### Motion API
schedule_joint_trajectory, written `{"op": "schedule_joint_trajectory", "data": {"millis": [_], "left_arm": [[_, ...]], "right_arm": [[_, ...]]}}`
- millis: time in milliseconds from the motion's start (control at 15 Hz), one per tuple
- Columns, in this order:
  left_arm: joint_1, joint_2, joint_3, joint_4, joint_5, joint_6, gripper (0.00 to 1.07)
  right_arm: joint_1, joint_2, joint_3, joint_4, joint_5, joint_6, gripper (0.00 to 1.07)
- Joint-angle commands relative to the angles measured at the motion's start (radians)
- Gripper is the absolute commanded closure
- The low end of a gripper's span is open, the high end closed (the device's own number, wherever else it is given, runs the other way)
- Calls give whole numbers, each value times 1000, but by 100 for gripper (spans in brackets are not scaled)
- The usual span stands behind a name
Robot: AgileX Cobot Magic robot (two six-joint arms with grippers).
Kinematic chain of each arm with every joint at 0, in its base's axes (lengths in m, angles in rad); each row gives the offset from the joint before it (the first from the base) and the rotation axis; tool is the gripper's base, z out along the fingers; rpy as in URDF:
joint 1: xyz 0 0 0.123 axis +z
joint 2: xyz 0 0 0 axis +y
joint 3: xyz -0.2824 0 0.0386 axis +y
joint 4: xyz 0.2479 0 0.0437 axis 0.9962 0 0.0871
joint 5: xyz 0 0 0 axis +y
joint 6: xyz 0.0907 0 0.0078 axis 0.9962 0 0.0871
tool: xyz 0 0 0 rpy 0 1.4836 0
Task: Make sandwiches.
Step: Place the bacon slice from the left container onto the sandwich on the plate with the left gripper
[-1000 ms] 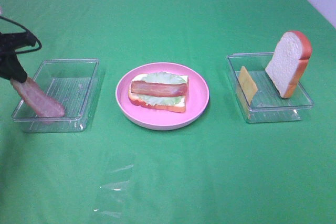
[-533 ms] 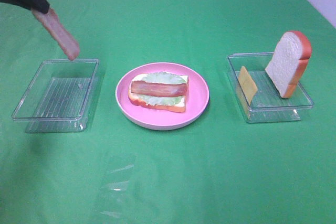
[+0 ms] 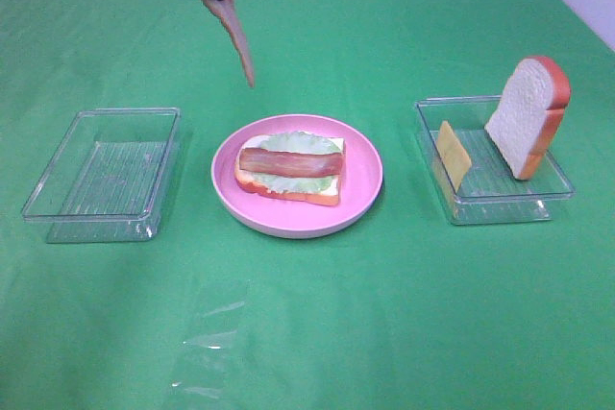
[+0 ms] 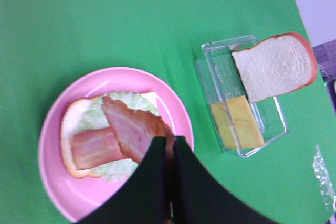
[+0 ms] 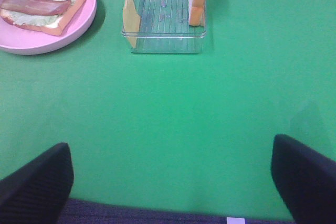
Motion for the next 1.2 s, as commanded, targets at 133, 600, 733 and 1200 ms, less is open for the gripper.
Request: {"op": "schedule_joint_trajectory", "data": {"millis": [133,600,733,1200], "left_arm": [[-90,145,-2,-251,-105,124,107],[-93,309,-4,-578,-77,418,107],[-63,312,-4,-404,-82,311,107],[-59,313,-4,136,-59,-50,92]], "right_arm": [[-4,-32,4,4,-6,4,9],[-4,-32,4,4,-6,4,9],[-4,-32,4,4,-6,4,9],[-4,-32,4,4,-6,4,9]]}}
